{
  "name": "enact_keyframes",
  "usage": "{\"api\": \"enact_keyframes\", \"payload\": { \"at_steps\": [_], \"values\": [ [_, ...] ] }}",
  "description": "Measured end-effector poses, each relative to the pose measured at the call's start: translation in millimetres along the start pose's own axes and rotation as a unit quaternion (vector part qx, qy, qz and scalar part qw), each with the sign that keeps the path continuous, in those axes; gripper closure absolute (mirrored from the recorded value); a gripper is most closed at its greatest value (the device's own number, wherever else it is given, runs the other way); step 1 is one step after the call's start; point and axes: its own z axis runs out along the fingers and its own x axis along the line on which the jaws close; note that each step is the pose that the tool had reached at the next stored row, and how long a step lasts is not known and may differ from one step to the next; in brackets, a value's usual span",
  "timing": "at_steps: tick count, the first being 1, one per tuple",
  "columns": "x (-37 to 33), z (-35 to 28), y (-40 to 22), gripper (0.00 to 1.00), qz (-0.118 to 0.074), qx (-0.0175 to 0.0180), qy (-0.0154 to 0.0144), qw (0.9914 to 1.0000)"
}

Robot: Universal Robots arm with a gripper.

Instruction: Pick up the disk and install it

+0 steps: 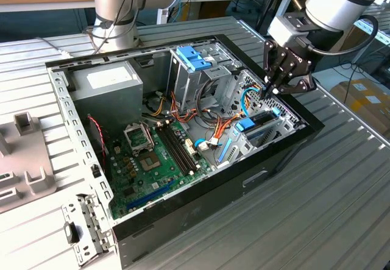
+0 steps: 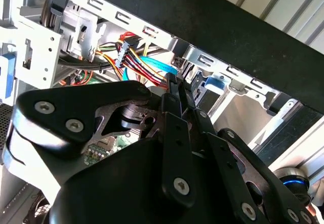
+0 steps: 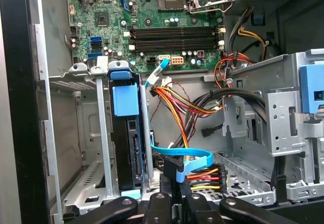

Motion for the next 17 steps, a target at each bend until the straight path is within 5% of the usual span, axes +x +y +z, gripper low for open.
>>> {"api": "enact_keyframes", "payload": {
  "at_steps": [17],
  "values": [
    [12.0, 0.1, -0.9, 0.83, 0.007, 0.0008, -0.0002, 0.99998]
  ]
}}
